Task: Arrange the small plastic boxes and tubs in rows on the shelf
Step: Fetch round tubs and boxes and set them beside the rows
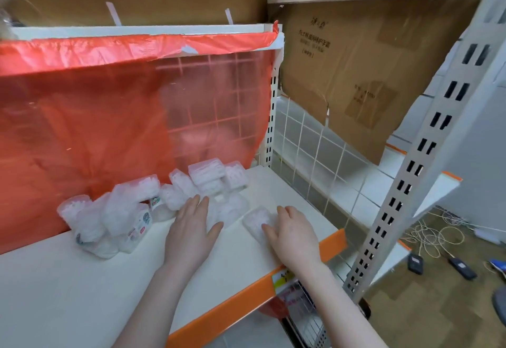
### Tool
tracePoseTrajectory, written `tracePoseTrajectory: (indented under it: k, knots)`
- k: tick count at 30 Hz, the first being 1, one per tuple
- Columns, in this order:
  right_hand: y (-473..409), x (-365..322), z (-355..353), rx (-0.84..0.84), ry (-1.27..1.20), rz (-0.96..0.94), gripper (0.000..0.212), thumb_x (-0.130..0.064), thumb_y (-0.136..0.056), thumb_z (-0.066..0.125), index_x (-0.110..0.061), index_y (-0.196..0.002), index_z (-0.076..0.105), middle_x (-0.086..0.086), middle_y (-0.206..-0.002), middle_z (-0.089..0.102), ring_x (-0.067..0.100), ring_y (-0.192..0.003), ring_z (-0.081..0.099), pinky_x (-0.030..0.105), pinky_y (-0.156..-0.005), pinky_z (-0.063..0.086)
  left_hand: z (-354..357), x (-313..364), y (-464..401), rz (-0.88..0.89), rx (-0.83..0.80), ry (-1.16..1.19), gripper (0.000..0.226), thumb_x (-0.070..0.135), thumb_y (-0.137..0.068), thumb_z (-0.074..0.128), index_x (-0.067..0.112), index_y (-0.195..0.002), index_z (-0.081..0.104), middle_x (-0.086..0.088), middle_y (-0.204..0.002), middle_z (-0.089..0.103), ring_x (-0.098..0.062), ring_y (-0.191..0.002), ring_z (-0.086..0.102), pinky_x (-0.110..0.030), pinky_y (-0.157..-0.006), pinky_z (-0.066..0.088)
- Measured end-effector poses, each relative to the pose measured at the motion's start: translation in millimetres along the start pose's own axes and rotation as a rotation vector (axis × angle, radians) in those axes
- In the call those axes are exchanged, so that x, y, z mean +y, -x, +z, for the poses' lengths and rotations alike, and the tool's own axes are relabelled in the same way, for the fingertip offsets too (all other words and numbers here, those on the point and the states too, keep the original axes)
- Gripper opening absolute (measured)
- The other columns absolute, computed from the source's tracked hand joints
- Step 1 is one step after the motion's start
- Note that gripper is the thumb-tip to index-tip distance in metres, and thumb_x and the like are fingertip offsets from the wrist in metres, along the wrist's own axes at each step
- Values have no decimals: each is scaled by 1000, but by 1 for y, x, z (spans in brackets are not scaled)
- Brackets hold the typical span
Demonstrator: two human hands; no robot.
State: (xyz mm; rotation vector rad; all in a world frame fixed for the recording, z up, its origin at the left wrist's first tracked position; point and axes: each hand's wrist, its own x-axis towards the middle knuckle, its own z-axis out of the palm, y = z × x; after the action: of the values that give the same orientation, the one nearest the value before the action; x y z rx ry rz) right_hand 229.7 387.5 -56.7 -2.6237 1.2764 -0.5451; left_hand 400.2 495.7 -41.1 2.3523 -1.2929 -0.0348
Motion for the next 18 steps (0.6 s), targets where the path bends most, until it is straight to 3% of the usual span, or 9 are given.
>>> tracePoseTrajectory:
  k: [6, 12, 18]
  knots:
    - [-12, -8, 12, -71, 26, -26, 43, -50, -92, 41, -13, -112, 48, 3, -110, 53, 21, -103, 48, 28, -83, 36, 12, -5, -2, -32, -53, -38, 64, 41, -96, 44, 16, -150, 20, 1, -158, 15, -13, -145, 11, -27, -112, 18]
    - [-16, -11, 14, -77, 0, -9, 35, -46, -90, 44, -14, -103, 52, 2, -102, 54, 21, -97, 50, 29, -73, 37, 15, -5, 1, -34, 1, -34, 59, 31, -98, 44, 16, -150, 20, 1, -157, 18, -13, -144, 14, -26, -112, 20]
    - [-15, -10, 12, -92, -28, -11, 31, -42, -89, 46, -12, -98, 50, 3, -100, 53, 22, -96, 50, 31, -72, 39, 14, -10, 15, 10, 0, -56, 58, 25, -98, 44, 19, -150, 20, 3, -158, 15, -12, -144, 14, -23, -113, 15]
